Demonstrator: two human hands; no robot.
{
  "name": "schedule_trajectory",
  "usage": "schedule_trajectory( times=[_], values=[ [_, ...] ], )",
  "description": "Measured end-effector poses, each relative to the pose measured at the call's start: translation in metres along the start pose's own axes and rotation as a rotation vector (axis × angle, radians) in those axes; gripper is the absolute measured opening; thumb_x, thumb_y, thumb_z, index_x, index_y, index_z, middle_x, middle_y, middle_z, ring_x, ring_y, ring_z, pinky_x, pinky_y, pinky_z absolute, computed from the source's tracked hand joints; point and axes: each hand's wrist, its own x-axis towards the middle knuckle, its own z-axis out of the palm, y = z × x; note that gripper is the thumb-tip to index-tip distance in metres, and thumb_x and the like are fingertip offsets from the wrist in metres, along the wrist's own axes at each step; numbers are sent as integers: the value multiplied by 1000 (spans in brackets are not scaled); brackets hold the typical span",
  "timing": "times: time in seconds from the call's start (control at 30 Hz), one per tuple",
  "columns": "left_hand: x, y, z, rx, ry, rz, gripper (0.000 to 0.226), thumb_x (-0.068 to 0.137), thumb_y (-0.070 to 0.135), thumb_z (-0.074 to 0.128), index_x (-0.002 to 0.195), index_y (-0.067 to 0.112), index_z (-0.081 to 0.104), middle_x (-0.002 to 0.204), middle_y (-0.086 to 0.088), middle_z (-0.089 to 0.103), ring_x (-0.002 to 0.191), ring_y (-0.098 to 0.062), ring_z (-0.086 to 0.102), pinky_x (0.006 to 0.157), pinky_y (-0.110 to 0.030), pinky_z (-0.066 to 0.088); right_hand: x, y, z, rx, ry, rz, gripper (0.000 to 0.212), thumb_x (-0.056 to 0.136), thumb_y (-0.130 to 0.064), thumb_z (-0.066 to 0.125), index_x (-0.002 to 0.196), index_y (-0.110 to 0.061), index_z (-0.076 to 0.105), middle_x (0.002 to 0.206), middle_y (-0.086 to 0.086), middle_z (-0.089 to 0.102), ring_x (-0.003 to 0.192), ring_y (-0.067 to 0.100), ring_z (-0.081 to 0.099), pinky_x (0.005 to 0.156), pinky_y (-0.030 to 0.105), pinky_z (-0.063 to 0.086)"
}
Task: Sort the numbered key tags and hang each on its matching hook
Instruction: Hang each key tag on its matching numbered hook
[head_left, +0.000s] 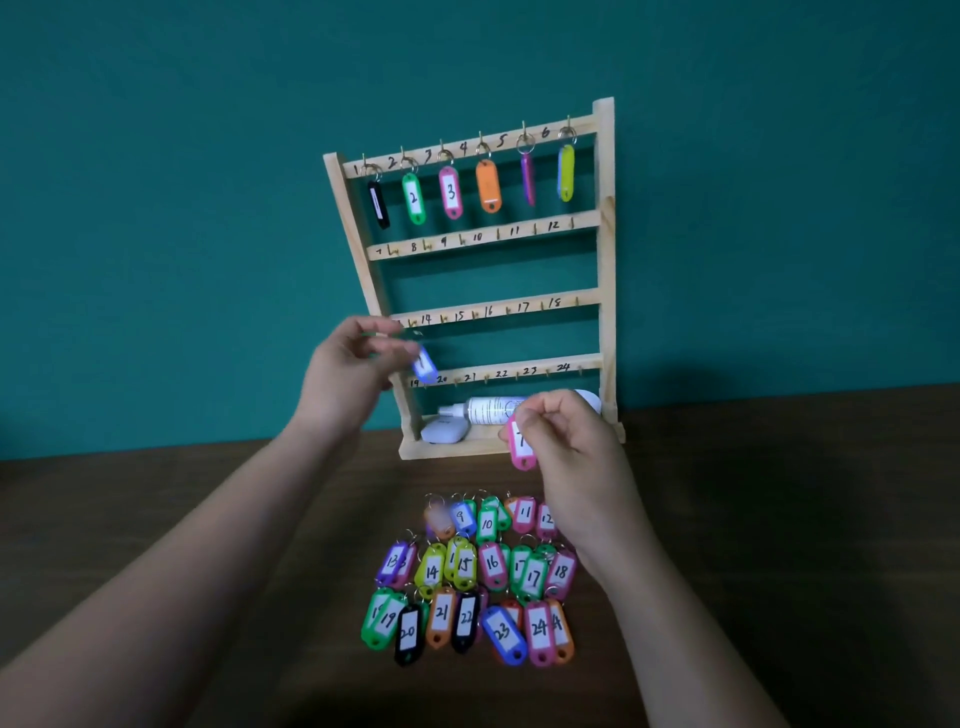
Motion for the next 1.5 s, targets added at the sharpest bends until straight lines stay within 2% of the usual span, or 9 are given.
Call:
schedule_trajectory(
  times=[0.17, 0.3, 0.7, 0.93, 1.0, 1.13, 1.23, 1.33, 1.5],
  values=[
    [40, 29, -7, -62, 178, 108, 27, 88, 18, 85, 101, 23, 61, 93, -10, 71, 84, -14, 73, 63, -21, 51, 1, 1, 3, -14, 12, 20, 13, 109, -28, 59, 99, -27, 67, 93, -1, 77, 85, 12, 71, 73, 18, 52],
    [57, 46, -1, -86, 206, 194, 22, 92, 13, 80, 97, 20, 59, 85, -4, 61, 79, -12, 68, 63, -13, 50, 2, 1, 6, -33, 21, 10, 13, 108, -28, 59, 98, -30, 67, 93, -5, 76, 83, 9, 69, 69, 12, 51],
    [64, 37, 0, -6, 193, 62, 24, 90, 16, 82, 94, 21, 58, 91, -5, 63, 76, -11, 65, 59, -17, 47, 1, 3, 3, 1, 14, 25, 13, 109, -27, 60, 98, -29, 68, 93, -7, 78, 87, 7, 71, 72, 10, 51],
    [20, 13, 9, 120, 63, -22, 12, 93, 25, 78, 96, 21, 67, 91, 3, 74, 72, -3, 63, 60, -17, 45, 1, 4, 1, 14, 18, 41, 11, 109, -30, 60, 103, -30, 68, 97, -12, 79, 88, 3, 72, 71, 9, 51],
    [0, 12, 15, 129, -51, -12, 2, 96, 26, 73, 95, 23, 73, 91, 6, 78, 72, 1, 64, 60, -10, 46, 2, 3, 1, 25, 16, 42, 10, 110, -30, 59, 104, -29, 68, 97, -15, 79, 87, 2, 72, 72, 10, 51],
    [-37, 19, 32, 172, -346, 37, 19, 102, 41, 67, 102, 26, 79, 98, 3, 80, 79, -2, 66, 62, -11, 47, 3, 2, 0, 50, 26, 36, 10, 110, -30, 59, 107, -26, 68, 97, -13, 79, 88, 1, 72, 74, 13, 52],
    [-57, 27, 42, 164, -474, 64, 24, 104, 42, 65, 104, 24, 80, 93, 6, 79, 78, -2, 65, 68, -10, 46, 2, 2, 0, 46, 30, 25, 10, 109, -30, 60, 107, -24, 68, 96, -12, 79, 90, 2, 73, 74, 13, 53],
    [-67, 30, 48, 102, -520, 88, 18, 103, 29, 68, 101, 16, 80, 78, 10, 73, 71, 1, 60, 66, -8, 44, 2, 3, 0, 38, 34, 29, 10, 109, -29, 60, 107, -24, 68, 98, -9, 79, 91, 5, 73, 75, 15, 54],
    [-66, 23, 48, 51, -494, 77, 10, 98, 20, 74, 100, 12, 79, 76, 6, 72, 68, -3, 58, 63, -11, 43, 2, 5, -1, 32, 54, 31, 8, 109, -28, 62, 108, -23, 68, 98, -7, 78, 92, 5, 73, 78, 20, 57]
  ],
)
